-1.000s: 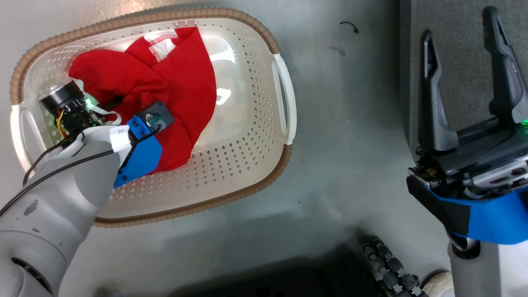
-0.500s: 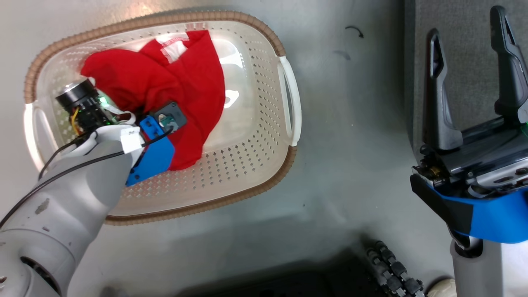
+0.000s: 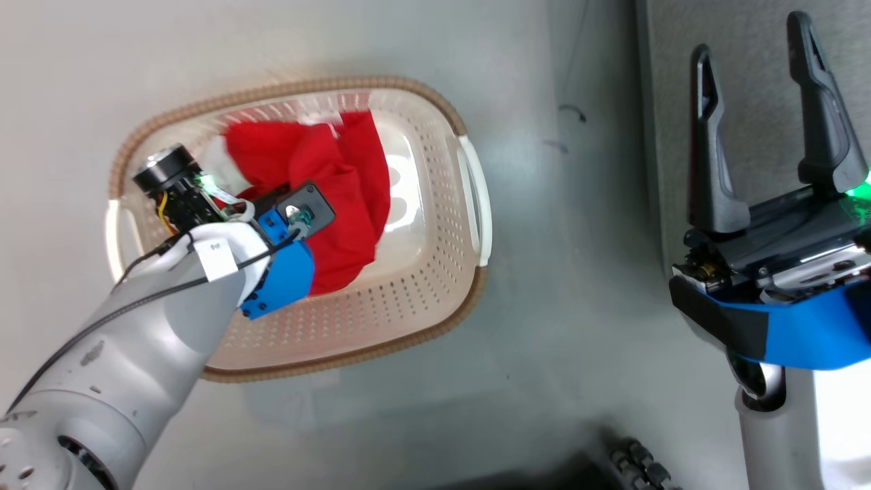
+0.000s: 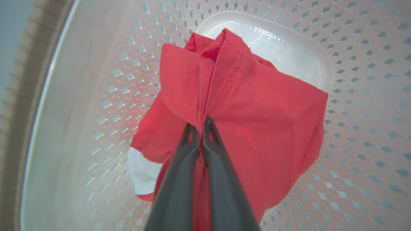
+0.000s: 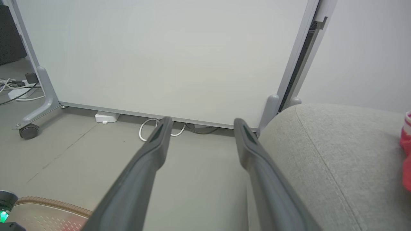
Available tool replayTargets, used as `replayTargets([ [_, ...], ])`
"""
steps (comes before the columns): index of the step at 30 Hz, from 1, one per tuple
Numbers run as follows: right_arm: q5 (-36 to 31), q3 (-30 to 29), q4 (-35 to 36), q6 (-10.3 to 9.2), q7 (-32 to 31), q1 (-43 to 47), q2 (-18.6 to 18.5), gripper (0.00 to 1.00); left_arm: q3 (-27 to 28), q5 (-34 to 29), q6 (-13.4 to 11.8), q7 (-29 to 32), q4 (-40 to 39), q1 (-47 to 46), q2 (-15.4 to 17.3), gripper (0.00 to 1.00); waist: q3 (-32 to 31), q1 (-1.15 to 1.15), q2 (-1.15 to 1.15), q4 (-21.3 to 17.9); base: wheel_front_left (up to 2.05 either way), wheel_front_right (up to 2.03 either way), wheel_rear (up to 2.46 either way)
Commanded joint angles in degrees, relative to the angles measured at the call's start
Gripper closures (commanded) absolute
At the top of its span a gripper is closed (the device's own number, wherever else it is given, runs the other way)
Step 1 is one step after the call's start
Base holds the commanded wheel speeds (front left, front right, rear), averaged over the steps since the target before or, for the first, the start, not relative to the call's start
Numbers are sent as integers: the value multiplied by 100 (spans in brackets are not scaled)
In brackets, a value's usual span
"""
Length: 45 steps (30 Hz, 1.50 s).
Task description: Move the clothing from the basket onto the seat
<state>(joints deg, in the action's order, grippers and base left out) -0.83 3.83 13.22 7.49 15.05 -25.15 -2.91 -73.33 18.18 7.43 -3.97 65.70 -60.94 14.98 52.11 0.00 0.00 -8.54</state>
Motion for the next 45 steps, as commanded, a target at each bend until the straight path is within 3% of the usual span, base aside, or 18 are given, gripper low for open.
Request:
replayTargets([
  [1, 35, -13, -62, 2, 20, -24, 4, 0, -12, 53, 5, -124, -45, 73, -32, 100, -284, 0, 0, 65, 0, 0, 0],
  [12, -3, -138, -489, 2, 20, 249, 4, 0, -11, 821, 5, -859, -24, 385, -247, 100, -1420, 0, 0, 375, 0, 0, 0],
  [23, 61, -285, -953, 2, 20, 694, 1, 0, 107, 1517, 5, -1127, -137, 693, -321, 100, -2513, 0, 0, 643, 0, 0, 0],
  [45, 297, -380, -1525, 2, 19, 1638, 2, 0, 2116, 1273, -223, -1130, -2148, 1497, 89, 100, -4324, 0, 0, 876, 0, 0, 0],
])
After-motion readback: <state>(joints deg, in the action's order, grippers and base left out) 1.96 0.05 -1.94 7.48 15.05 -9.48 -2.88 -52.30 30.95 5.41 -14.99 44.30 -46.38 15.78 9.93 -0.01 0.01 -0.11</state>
